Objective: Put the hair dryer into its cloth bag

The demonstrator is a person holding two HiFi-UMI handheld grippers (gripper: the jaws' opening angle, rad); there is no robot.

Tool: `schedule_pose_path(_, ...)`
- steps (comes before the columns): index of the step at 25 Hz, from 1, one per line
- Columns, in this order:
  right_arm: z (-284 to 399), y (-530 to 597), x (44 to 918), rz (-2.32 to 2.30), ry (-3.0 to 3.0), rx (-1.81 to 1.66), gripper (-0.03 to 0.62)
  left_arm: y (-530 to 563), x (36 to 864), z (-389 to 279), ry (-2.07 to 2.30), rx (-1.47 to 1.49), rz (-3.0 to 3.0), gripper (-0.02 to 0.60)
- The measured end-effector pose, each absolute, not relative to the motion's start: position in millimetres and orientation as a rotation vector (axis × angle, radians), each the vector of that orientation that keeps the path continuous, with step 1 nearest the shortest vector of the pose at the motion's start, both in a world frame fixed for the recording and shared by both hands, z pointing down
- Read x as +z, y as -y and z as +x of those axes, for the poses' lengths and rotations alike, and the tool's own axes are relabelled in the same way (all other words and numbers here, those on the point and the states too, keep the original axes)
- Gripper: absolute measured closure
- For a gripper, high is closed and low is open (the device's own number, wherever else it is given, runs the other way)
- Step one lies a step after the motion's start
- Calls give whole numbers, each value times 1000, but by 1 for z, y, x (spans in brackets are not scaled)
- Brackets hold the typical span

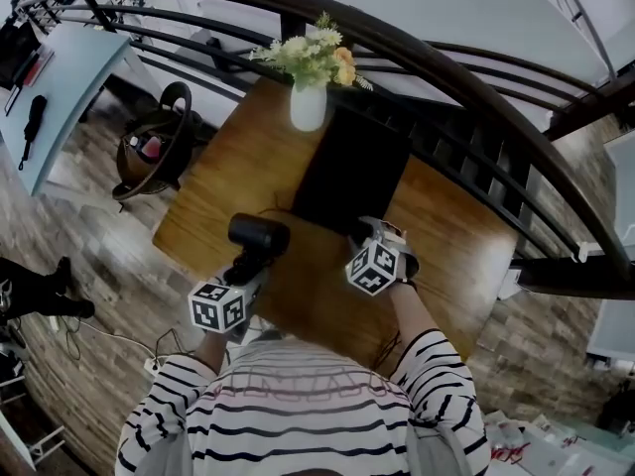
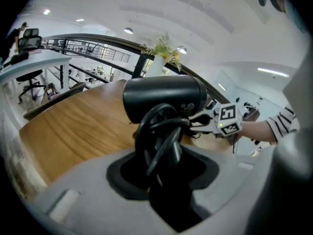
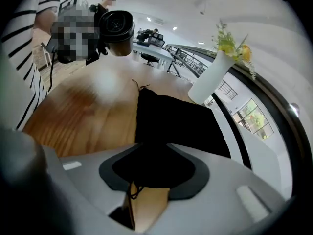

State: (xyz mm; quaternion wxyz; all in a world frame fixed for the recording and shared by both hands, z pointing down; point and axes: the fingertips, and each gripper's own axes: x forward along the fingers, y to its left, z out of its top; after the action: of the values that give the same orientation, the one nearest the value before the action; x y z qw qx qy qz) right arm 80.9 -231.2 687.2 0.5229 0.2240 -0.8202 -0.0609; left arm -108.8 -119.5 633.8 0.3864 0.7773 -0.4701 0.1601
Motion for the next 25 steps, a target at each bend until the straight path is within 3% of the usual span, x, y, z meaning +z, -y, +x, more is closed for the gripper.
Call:
schedule_pose_path(13,92,232,713,437,1862,-73,480,106,640,-110,1184,423,1967,419)
schedule_pose_path(18,92,233,710,485,1889,-51,571,103,640,-113,1180,442,1974,419)
schedule_pose_path(25,76,227,684,598,2076,232,582,103,643,-110,1150,468,1983,419)
